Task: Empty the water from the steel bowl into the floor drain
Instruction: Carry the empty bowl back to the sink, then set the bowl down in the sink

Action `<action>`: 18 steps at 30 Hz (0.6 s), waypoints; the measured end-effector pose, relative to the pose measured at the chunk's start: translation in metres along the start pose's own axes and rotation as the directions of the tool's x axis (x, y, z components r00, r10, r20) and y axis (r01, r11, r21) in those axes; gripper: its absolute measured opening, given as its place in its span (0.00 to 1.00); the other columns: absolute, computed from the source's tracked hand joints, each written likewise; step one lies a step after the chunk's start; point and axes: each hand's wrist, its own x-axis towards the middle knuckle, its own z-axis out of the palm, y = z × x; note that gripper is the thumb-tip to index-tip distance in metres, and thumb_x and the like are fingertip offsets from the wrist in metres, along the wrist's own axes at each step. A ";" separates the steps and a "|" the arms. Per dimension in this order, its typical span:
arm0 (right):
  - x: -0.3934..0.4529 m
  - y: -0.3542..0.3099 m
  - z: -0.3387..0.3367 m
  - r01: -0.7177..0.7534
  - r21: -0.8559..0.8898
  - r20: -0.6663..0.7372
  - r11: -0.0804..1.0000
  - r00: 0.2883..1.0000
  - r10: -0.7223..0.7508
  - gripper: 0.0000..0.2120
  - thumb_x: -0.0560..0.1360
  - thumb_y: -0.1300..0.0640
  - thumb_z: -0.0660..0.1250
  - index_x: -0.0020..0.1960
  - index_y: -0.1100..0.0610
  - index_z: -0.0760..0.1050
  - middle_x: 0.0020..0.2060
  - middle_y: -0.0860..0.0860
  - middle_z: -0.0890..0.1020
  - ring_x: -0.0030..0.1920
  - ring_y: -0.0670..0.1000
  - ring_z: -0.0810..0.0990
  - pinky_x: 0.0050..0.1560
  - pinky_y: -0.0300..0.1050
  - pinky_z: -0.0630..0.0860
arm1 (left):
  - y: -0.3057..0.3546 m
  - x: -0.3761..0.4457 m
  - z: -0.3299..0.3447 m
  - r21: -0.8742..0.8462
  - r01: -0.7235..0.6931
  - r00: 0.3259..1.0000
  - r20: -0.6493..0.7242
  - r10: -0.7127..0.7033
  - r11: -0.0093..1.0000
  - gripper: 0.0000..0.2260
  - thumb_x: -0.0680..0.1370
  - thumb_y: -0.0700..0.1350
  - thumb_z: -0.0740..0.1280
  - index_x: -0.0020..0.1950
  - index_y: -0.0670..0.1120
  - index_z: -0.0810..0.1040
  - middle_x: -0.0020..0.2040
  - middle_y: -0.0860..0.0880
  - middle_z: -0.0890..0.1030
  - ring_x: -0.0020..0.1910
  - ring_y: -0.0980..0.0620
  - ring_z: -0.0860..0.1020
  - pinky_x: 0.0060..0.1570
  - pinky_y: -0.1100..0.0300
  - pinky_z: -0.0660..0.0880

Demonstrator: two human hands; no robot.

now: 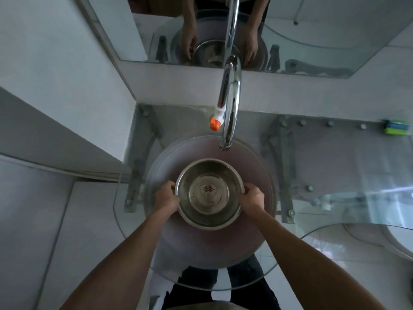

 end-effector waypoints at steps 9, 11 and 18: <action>0.000 0.000 0.001 0.071 -0.058 0.001 0.996 0.997 -0.071 0.07 0.73 0.60 0.66 0.45 0.58 0.82 0.33 0.50 0.80 0.40 0.54 0.78 0.41 0.38 0.68 | 0.026 -0.026 -0.007 0.079 -0.048 0.999 -0.018 0.050 0.996 0.12 0.73 0.37 0.70 0.55 0.45 0.81 0.49 0.42 0.84 0.50 0.41 0.82 0.45 0.57 0.75; 0.002 -0.001 -0.001 0.045 -0.053 0.034 0.998 0.998 -0.043 0.08 0.74 0.60 0.65 0.48 0.60 0.82 0.38 0.52 0.81 0.43 0.54 0.78 0.43 0.40 0.69 | 0.029 -0.027 -0.009 0.089 -0.033 0.999 -0.002 0.034 0.995 0.14 0.74 0.37 0.70 0.60 0.44 0.80 0.53 0.40 0.84 0.53 0.40 0.82 0.47 0.59 0.71; 0.000 -0.018 -0.019 -0.002 -0.122 0.085 0.993 0.996 0.013 0.18 0.74 0.57 0.63 0.62 0.63 0.74 0.56 0.60 0.79 0.52 0.58 0.78 0.49 0.46 0.74 | 0.056 -0.038 -0.028 0.119 -0.054 0.998 0.042 0.049 0.991 0.24 0.74 0.41 0.72 0.70 0.44 0.74 0.64 0.42 0.80 0.62 0.41 0.79 0.56 0.56 0.74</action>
